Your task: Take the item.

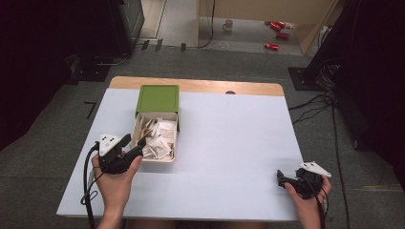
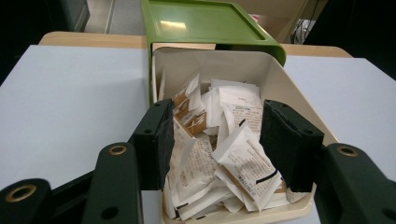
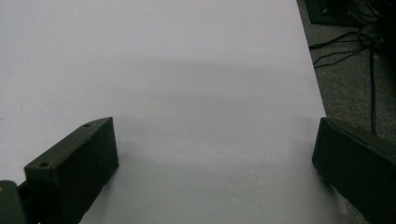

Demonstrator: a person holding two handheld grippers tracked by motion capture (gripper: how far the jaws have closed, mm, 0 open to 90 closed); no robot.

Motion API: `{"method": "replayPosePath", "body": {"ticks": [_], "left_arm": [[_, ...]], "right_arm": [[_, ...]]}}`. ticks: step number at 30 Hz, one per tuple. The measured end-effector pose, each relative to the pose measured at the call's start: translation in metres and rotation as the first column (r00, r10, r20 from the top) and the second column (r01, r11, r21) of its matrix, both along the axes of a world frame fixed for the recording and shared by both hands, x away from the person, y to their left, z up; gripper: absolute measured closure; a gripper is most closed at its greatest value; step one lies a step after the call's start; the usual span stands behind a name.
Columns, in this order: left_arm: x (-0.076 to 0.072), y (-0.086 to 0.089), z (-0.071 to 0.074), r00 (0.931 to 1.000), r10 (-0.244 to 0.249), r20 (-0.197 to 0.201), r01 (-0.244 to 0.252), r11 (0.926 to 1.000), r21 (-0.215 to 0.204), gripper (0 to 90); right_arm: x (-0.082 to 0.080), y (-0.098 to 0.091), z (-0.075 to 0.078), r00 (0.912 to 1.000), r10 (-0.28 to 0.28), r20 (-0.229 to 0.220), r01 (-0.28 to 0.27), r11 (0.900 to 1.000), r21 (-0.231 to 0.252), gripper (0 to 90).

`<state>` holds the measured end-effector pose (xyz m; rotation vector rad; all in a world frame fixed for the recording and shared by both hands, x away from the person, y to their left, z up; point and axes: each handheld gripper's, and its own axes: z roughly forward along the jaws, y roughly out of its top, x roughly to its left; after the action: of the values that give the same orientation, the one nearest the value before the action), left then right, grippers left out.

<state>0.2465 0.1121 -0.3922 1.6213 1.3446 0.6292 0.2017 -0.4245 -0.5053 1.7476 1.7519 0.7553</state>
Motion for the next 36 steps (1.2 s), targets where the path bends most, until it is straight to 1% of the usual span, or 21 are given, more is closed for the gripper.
{"method": "replayPosePath", "body": {"ticks": [2,5,12,19,20,21,24,29,31,34,36], "left_arm": [[0.001,-0.003,-0.001,0.9999,0.003,0.01,-0.003,1.0,0.004,45.8],[0.002,-0.008,-0.003,0.9999,0.003,0.015,-0.003,0.9999,0.014,46.5],[0.004,-0.022,-0.011,0.9998,-0.019,0.004,0.019,0.9979,0.062,53.2],[0.013,-0.032,-0.026,0.9992,-0.023,-0.034,0.026,0.9942,0.104,56.5],[0.015,-0.034,-0.031,0.9985,-0.023,-0.049,0.028,0.9934,0.111,56.4],[0.015,-0.034,-0.031,0.9985,-0.023,-0.049,0.028,0.9934,0.111,56.0],[0.019,-0.035,-0.038,0.9974,-0.021,-0.069,0.03,0.9925,0.119,54.5],[0.024,-0.036,-0.046,0.9954,-0.017,-0.095,0.03,0.9901,0.137,44.7],[0.026,-0.036,-0.049,0.9944,-0.025,-0.103,0.039,0.989,0.143,40.7],[0.026,-0.038,-0.051,0.9945,-0.037,-0.098,0.053,0.9849,0.165,39.1],[0.027,-0.039,-0.052,0.9925,-0.056,-0.109,0.072,0.9853,0.155,38.8]], "right_arm": [[0.0,0.0,0.0,1.0,0.0,0.0,0.0,1.0,0.0,0.0],[0.0,0.0,0.0,1.0,0.002,0.001,-0.002,1.0,0.0,0.0],[0.0,0.0,0.0,1.0,0.0,0.001,0.0,1.0,0.0,0.0],[0.0,0.0,0.0,1.0,0.001,0.0,-0.001,1.0,0.0,0.0],[0.0,0.0,0.0,1.0,0.002,0.001,-0.002,1.0,-0.001,0.0],[0.0,0.0,0.0,1.0,0.002,0.001,-0.002,1.0,-0.001,0.0],[0.0,0.0,0.0,1.0,0.001,0.0,-0.001,1.0,0.001,0.0],[0.0,0.0,0.0,1.0,0.001,0.001,-0.001,1.0,0.0,0.0],[0.0,0.0,0.0,1.0,0.001,0.001,-0.001,1.0,0.0,0.0],[0.0,0.0,0.0,1.0,0.0,0.0,0.0,1.0,0.0,0.0],[0.0,0.0,0.0,1.0,0.0,0.0,0.0,1.0,0.0,0.0]]}}
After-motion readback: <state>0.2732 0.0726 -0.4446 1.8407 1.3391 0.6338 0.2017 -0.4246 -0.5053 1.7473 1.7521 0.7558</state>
